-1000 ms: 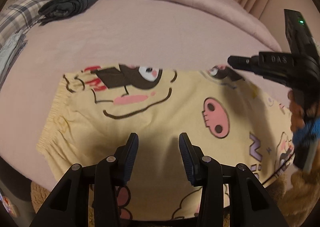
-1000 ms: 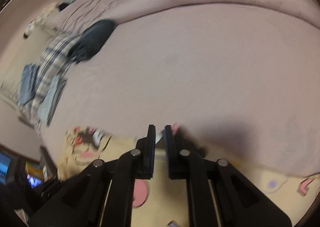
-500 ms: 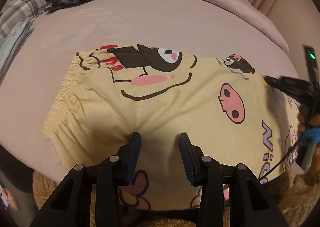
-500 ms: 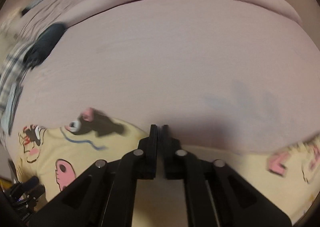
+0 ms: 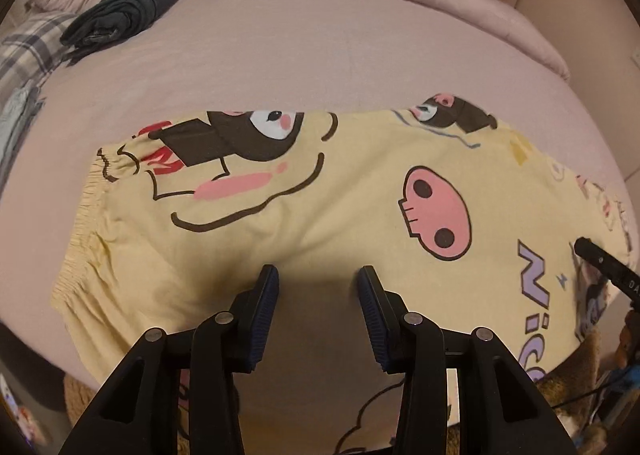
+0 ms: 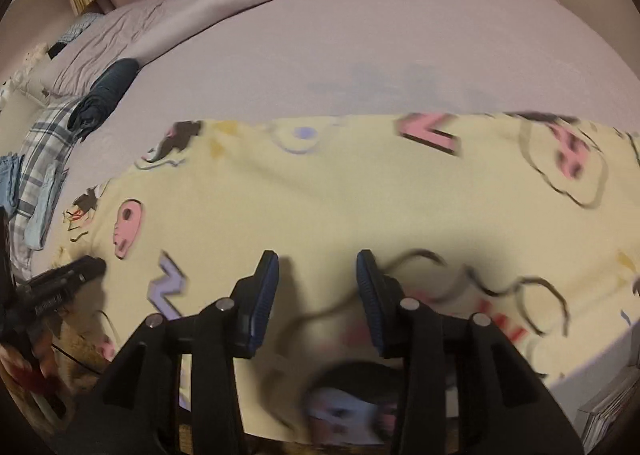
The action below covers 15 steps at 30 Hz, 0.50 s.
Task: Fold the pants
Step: 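Pinch the pants edge with the right gripper, smooth it, then release, then grasp the folded edge of the yellow pants with the right gripper and lift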
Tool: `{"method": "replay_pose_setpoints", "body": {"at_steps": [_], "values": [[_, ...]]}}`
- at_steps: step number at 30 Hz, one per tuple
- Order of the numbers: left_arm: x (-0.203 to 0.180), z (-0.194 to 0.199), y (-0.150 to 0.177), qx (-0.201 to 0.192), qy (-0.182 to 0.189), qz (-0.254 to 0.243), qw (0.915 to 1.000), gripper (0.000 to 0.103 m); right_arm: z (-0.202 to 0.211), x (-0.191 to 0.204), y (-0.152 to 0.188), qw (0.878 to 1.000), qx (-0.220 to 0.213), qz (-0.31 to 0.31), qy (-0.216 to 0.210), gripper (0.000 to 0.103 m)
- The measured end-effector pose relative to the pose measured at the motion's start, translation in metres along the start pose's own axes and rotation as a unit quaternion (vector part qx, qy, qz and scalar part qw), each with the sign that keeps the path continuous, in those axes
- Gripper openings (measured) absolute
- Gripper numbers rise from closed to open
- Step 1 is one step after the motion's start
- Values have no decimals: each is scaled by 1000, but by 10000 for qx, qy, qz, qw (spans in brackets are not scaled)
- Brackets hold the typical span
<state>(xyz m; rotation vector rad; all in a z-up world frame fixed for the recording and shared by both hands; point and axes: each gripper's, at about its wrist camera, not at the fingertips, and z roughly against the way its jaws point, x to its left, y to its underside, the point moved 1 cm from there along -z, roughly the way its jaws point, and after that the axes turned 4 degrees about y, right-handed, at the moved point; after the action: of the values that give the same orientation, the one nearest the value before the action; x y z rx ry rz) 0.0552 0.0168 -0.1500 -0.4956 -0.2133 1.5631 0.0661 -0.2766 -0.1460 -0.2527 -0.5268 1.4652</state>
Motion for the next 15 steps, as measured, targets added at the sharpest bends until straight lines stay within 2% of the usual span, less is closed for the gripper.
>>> {"method": "replay_pose_setpoints", "body": {"at_steps": [2, 5, 9, 12, 15], "values": [[4, 2, 0, 44, -82, -30, 10000, 43, 8, -17, 5, 9996, -117, -188, 154, 37], [5, 1, -1, 61, -156, 34, 9999, 43, 22, -49, 9, 9967, -277, -418, 645, 38], [-7, -1, -6, 132, -346, 35, 9993, 43, 49, -109, 14, 9860, -586, -1298, 867, 43], [-26, 2, -16, 162, -110, 16, 9998, 43, 67, -150, 9, 9775, -744, -1619, 1127, 48], [-46, 4, -21, 62, 118, -79, 9999, 43, 76, -185, -6, 9739, -810, -1667, 1308, 54]]}}
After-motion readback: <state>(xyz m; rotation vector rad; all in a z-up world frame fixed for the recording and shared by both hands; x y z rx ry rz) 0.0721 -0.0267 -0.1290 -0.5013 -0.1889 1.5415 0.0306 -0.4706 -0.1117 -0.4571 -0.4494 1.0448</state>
